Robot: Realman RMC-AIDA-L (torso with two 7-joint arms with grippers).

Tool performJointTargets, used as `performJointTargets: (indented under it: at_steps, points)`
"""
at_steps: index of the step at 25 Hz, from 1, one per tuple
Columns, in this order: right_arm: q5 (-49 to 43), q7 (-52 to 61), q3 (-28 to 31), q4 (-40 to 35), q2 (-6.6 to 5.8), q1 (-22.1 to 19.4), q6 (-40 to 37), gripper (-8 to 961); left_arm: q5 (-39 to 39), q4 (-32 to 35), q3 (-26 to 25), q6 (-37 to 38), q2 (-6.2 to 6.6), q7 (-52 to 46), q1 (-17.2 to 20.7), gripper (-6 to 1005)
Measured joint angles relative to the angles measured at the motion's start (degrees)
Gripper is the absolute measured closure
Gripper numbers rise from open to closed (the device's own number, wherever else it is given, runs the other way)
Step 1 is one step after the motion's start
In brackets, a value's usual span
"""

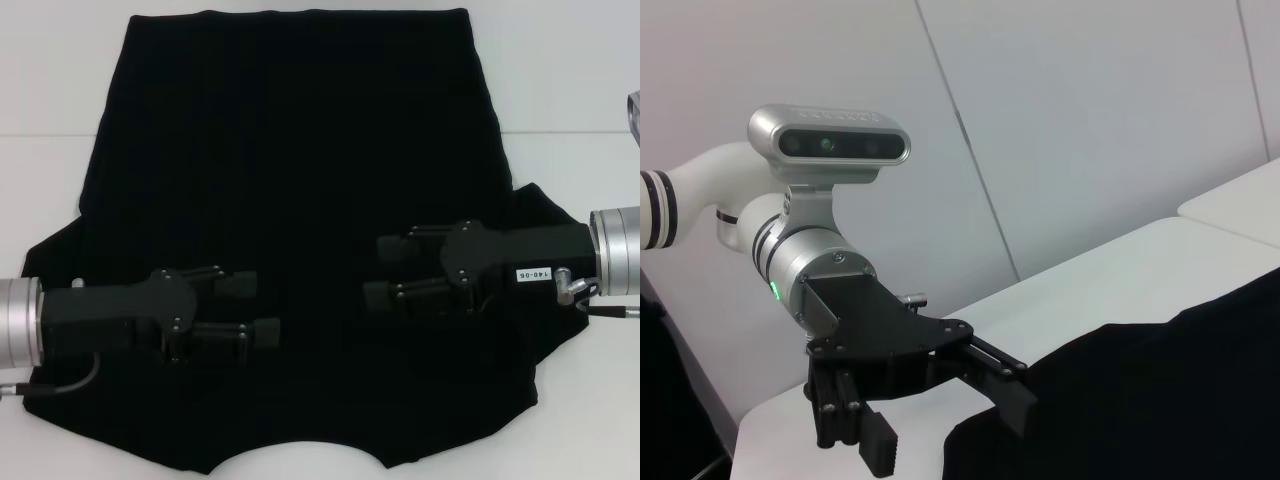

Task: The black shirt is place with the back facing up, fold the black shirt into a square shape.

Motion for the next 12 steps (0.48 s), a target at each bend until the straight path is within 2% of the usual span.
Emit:
performJointTargets:
  at_steps: [12]
  points:
    - [0.1, 0.0, 0.2, 0.0, -0.01, 0.1, 0.1, 101, 0.1, 0.0, 0.3, -0.1, 0.0, 0.0, -0.2, 95]
